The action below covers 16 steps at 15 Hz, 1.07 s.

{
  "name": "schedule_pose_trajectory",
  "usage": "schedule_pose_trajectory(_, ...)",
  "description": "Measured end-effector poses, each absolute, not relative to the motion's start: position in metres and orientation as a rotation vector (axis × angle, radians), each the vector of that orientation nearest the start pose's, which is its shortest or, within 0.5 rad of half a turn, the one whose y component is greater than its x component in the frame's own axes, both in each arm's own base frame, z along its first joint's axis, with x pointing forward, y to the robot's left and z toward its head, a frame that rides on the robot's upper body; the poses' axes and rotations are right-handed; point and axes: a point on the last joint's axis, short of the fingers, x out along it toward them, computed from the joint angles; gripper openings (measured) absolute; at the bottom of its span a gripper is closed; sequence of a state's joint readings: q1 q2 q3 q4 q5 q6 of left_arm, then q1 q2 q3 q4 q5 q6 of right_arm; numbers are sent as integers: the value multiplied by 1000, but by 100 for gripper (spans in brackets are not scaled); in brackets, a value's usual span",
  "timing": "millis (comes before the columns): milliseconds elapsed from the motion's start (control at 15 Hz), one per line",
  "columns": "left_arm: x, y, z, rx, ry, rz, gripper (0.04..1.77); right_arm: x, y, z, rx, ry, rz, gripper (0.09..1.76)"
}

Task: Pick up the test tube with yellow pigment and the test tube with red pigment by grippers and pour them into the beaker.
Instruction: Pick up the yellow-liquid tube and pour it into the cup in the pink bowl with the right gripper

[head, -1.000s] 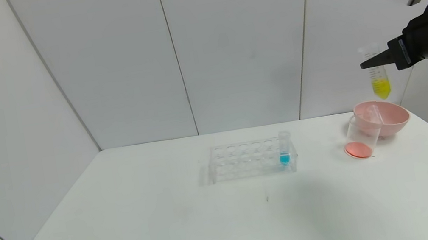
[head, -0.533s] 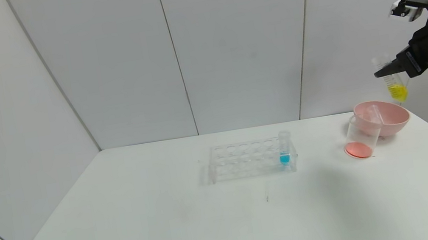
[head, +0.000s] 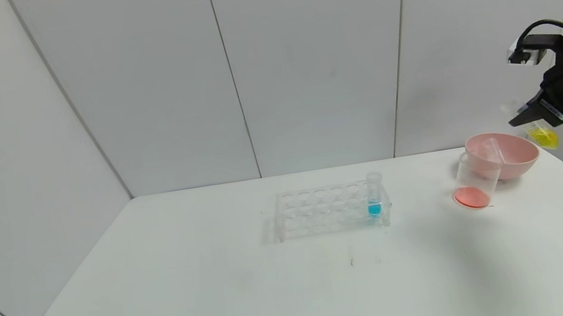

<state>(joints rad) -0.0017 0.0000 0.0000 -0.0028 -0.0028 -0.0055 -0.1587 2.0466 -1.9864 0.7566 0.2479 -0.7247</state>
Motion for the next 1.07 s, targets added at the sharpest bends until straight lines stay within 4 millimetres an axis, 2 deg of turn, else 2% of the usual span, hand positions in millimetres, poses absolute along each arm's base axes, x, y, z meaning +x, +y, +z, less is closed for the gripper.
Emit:
schedule_pose_trajectory(467,-23,0,76,-6,-3,-4,176,396,-44,236,-734,839,338,52)
schedule_pose_trajectory(1067,-23,0,76,-6,-3,-4,176,399,-23,226,-964,926,358,52)
